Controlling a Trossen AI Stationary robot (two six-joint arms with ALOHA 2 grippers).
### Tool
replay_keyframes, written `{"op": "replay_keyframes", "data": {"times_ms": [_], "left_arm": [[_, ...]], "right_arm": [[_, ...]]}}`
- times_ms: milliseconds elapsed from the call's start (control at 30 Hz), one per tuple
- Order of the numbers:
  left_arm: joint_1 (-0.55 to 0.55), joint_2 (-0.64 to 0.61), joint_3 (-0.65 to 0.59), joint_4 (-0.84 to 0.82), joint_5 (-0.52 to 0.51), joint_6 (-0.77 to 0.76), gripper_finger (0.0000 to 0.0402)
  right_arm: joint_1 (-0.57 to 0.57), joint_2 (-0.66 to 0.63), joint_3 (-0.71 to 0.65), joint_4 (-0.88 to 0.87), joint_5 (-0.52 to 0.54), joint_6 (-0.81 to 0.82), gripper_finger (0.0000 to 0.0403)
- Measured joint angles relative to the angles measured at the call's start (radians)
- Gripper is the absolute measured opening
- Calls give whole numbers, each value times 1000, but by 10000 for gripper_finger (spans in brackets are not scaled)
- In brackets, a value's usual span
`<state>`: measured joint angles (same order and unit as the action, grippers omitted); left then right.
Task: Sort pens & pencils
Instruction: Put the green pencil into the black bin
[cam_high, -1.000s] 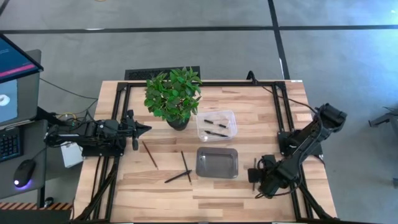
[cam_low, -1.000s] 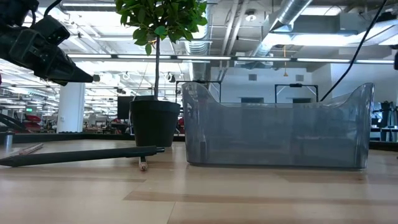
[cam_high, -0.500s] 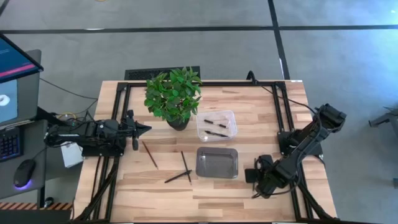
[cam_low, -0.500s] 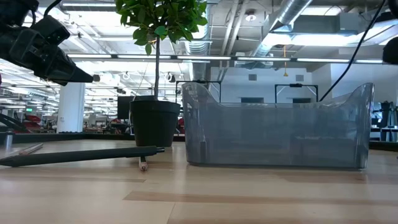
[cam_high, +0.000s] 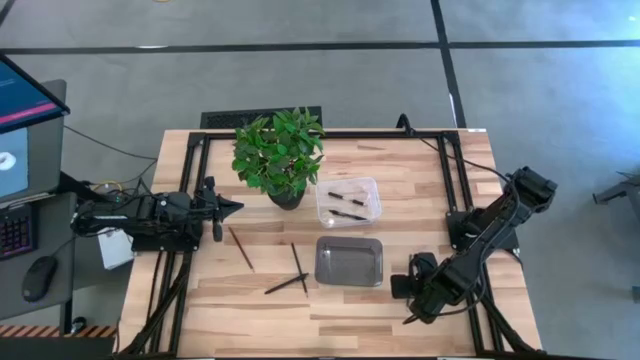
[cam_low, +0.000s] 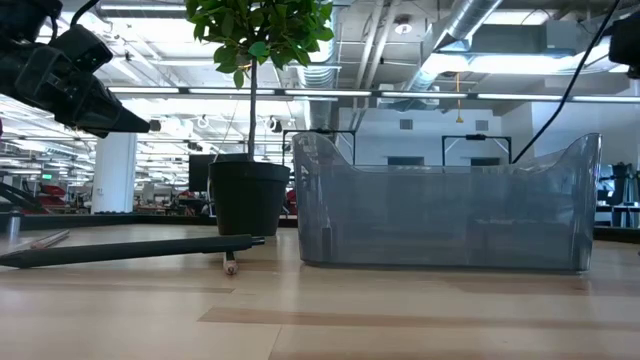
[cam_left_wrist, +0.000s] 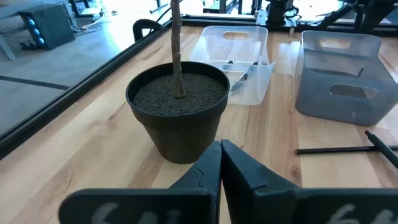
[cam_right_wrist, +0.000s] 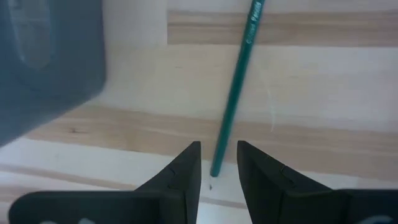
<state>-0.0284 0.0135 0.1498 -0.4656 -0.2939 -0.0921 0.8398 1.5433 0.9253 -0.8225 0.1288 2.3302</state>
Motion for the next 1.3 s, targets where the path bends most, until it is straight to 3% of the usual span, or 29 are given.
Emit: {"op": "replay_keyframes", "data": {"times_ms": [633,1300], "left_arm": [[0,0,0,0,0,-2,0],[0,0,0,0,0,0,0]], "right_arm": [[4,41,0,123,2,32,123],[9,68,8,143,-96,35,123]]}}
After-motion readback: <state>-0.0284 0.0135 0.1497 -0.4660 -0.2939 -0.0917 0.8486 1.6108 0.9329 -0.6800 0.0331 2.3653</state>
